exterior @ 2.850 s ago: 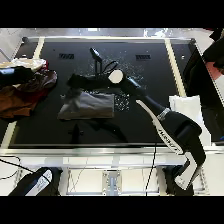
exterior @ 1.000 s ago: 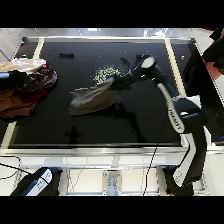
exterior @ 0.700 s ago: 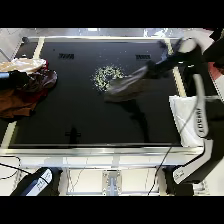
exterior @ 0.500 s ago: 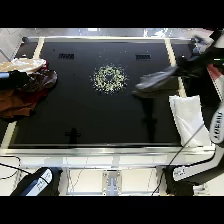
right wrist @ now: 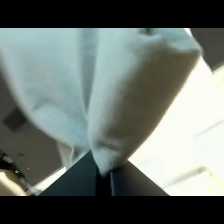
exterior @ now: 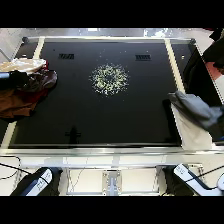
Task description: Fold the shirts.
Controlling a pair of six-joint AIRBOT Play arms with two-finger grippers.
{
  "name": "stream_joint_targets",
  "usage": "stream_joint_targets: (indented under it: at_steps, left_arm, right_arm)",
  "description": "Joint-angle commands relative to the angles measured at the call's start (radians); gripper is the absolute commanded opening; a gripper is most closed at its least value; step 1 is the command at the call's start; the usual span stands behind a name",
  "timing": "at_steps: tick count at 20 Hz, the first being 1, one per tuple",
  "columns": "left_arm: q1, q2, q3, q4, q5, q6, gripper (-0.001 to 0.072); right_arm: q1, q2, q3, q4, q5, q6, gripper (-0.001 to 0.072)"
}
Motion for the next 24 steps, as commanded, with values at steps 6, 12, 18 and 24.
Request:
stream_joint_targets:
  at_steps: [6,12,18,24]
  left_arm:
    - [0.000,0.001,0.000,0.000,-0.013,0.000,0.0014]
    - [0.000,0.000,0.000,-0.009,-0.048,0.000,0.0014]
    - [0.000,-0.011,0.000,-0.041,-0.143,-0.001,0.0014]
    - [0.000,-0.012,0.000,-0.041,-0.258,0.000,0.0014]
  right_arm:
    - [-0.191,0.162,-0.323,0.105,-0.095,-0.037,0.0396]
    - [-0.106,0.163,-0.035,0.700,0.017,-0.117,0.0284]
    - [0.326,0.163,-0.034,0.557,0.071,-0.224,0.0010]
    - [0.454,0.163,-0.034,0.550,0.079,-0.222,0.0010]
